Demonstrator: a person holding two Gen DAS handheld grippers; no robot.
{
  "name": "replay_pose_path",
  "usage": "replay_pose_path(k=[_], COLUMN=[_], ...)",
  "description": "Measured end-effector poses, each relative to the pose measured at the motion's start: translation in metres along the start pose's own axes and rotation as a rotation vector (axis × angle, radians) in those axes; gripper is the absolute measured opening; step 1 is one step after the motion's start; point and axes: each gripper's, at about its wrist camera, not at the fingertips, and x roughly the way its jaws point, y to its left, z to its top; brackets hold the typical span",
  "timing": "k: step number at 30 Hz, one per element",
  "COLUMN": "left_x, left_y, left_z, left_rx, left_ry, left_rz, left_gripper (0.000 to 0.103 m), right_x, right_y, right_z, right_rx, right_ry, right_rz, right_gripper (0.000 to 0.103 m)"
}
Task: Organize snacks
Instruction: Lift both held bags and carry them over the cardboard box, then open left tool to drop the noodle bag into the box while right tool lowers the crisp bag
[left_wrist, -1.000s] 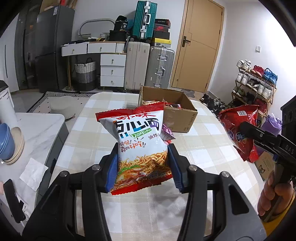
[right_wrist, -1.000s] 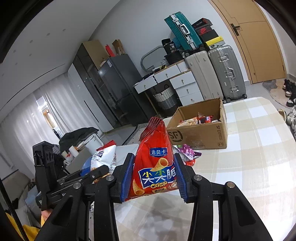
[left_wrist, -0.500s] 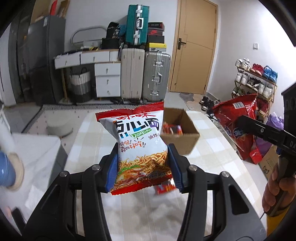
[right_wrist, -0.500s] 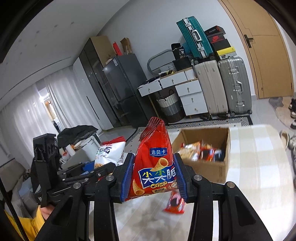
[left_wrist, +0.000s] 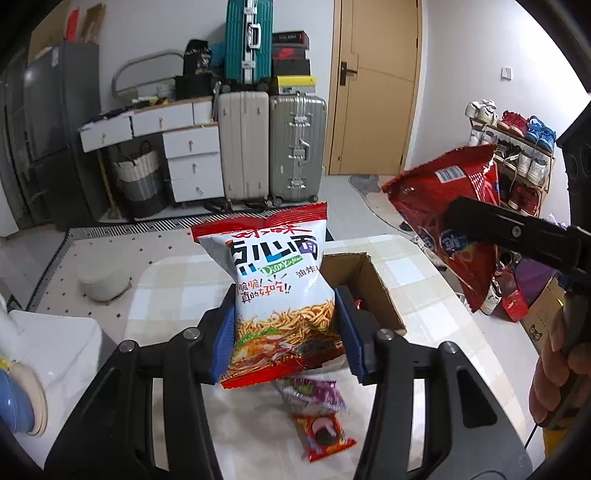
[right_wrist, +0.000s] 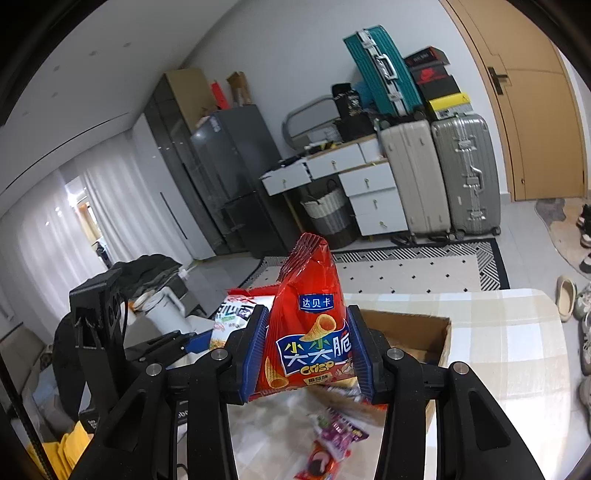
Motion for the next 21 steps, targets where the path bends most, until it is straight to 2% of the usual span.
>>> replay_pose_path(k=[2,6,14,21], left_x=[0.016,0.058,0.126,0.186], left_y=[-0.001,-0.001,-0.008,-0.012], left_z=[0.001,0.013,0.029,0.040], left_rx=[-0.008,-0.012,0.018,0.024], left_ry=[0.024,0.068,0.144,0.191], left_rz=[0.035,0.043,0.027,0.007], left_gripper=[0.047,0.047,0.047,0.047], right_x=[0.013,0.035,0.081,0.103], right_y=[-0.011,-0.031,-0.063,-0.080], right_z=[0.004,0.004,-0.005,-0.016], right_rx=[0.027,0.052,0.088,0.097], right_ry=[0.018,0.044,0.108,0.145], right_rz=[-0.010,-0.024,-0.047,-0.064], right_gripper=[0.043,0.043,0.043,0.043])
